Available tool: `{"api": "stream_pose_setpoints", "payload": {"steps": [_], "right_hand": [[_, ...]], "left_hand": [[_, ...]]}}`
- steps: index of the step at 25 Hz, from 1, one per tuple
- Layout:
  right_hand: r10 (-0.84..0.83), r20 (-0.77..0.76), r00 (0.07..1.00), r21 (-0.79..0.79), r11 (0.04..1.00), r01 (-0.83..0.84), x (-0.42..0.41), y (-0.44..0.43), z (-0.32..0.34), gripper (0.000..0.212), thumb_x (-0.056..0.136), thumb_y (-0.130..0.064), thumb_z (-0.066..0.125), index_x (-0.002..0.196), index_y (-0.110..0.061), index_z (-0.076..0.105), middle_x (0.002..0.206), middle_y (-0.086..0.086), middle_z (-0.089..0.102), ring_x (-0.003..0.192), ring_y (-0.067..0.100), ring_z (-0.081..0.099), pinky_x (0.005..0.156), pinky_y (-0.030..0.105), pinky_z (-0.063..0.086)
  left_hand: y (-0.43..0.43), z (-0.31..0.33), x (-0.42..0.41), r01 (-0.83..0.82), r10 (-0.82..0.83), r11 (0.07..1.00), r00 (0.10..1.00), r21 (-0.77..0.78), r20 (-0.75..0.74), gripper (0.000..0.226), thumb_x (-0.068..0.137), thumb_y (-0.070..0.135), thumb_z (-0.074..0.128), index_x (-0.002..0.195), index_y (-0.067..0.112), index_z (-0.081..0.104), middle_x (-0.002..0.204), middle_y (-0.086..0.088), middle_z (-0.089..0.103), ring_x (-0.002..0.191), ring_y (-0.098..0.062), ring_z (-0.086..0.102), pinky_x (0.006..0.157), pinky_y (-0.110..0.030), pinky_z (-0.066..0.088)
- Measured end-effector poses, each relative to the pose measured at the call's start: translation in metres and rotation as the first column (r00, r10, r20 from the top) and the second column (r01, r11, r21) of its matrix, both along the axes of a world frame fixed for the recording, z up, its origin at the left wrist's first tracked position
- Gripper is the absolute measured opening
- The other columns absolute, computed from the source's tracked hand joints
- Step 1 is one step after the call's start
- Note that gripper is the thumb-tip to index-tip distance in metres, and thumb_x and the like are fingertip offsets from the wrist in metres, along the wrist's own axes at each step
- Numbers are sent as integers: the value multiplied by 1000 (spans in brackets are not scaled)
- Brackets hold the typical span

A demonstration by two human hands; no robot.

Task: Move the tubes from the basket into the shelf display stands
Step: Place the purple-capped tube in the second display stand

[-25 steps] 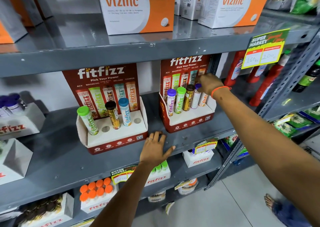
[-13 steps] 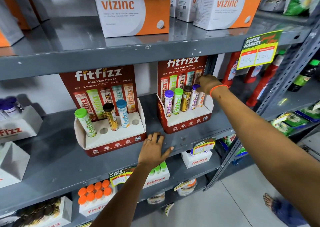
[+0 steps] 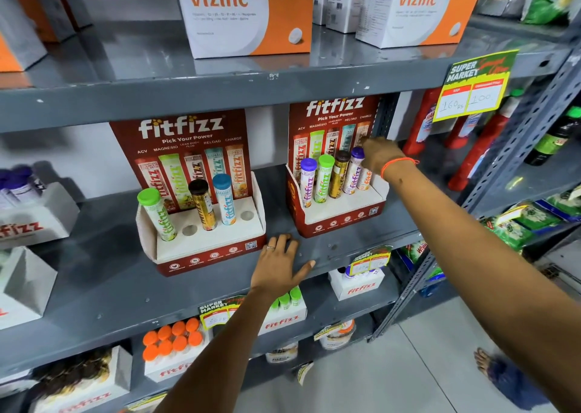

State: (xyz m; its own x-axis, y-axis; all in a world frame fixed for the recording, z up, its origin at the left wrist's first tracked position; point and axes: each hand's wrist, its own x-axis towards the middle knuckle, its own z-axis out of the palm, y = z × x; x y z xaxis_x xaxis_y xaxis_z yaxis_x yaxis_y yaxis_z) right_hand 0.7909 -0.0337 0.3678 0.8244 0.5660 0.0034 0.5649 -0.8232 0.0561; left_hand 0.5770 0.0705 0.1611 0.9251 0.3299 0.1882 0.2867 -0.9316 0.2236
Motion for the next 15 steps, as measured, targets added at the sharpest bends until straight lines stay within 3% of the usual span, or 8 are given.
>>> {"api": "stream_pose_setpoints", "payload": {"steps": [2, 4, 8, 10, 12, 15], "right_hand": [[-19, 51, 999, 83, 996, 14, -22, -1, 2, 39, 91, -2, 50, 129, 2, 42, 125, 27, 58, 114, 43, 56, 94, 46, 49], [15, 35, 999, 287, 958, -24, -60, -1, 1, 44, 93, -8, 49, 134, -1, 35, 120, 29, 60, 110, 46, 57, 89, 48, 50], [293, 29, 956, 645, 725, -242, -149, 11, -27, 47, 93, -17, 51, 136, -5, 36, 108, 25, 67, 99, 42, 63, 79, 42, 52], [384, 2, 923, 711, 648, -271, -187, 24, -48, 44, 93, -18, 53, 134, -7, 40, 100, 22, 70, 93, 40, 66, 74, 40, 53], [450, -51, 891, 734, 623, -273, -224, 43, -68, 44, 93, -18, 54, 134, -9, 41, 96, 18, 72, 92, 36, 67, 74, 38, 53], [548, -106, 830, 794, 548, -261, -276, 72, -92, 39, 93, -13, 52, 131, -10, 44, 77, 11, 67, 81, 32, 67, 72, 35, 47]], "left_hand": [[1, 1, -1, 15, -16, 1000, 999, 14, 28, 65, 88, 64, 32, 132, 16, 41, 136, -8, 43, 121, -26, 38, 104, -40, 35], [1, 2, -1, 28, -28, 1000, 998, -9, 51, 64, 88, 62, 38, 129, 14, 44, 133, -11, 45, 118, -28, 40, 101, -41, 37], [-1, 10, -12, 6, 5, 994, 995, -110, 99, 52, 87, 49, 49, 117, 7, 53, 120, -17, 52, 108, -33, 48, 86, -45, 49], [-3, 12, -37, 1, 28, 992, 974, -127, 225, 44, 84, 41, 47, 103, 4, 60, 103, -20, 60, 92, -36, 55, 68, -46, 54], [-4, 12, -71, -16, 46, 996, 931, -85, 363, 39, 79, 36, 49, 91, 1, 63, 88, -21, 63, 75, -37, 59, 56, -38, 54], [2, 11, -128, -126, 155, 988, 882, -94, 444, 38, 78, 34, 51, 85, -1, 64, 83, -23, 63, 74, -33, 55, 55, -34, 48]]}}
